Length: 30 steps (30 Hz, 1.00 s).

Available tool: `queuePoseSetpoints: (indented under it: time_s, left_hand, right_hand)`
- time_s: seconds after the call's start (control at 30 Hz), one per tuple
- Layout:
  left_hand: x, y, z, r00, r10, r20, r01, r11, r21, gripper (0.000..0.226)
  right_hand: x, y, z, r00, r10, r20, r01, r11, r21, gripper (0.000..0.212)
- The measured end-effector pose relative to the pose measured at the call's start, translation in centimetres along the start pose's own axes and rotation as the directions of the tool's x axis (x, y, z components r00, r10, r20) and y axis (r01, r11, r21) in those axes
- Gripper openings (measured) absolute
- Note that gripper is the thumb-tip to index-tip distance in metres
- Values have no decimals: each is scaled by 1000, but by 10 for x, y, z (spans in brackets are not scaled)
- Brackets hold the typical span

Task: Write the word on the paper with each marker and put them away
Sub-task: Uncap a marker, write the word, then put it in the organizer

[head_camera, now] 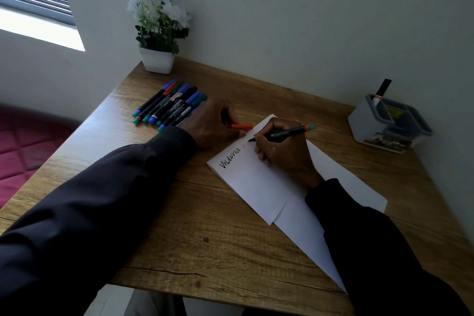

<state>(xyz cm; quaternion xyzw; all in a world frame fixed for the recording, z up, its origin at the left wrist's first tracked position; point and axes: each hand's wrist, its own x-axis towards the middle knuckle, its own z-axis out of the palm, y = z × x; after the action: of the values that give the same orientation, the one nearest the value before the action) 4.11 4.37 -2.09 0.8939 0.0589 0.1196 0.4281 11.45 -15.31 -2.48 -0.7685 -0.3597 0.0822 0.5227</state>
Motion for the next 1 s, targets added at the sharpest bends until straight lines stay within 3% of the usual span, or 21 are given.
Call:
queuePoseSetpoints:
  time_s: [0.67, 1.0]
  left_hand:
    - [0, 1, 2, 1000, 3, -9, -3, 999, 33, 22]
    - [0, 1, 1, 1000, -4, -5, 4, 1000, 25, 22]
  right_hand:
    - [3, 1, -2, 998, 38, -58, -35, 999, 41, 11]
    - [10, 9, -10, 1000, 17, 10, -17, 1000, -10, 2]
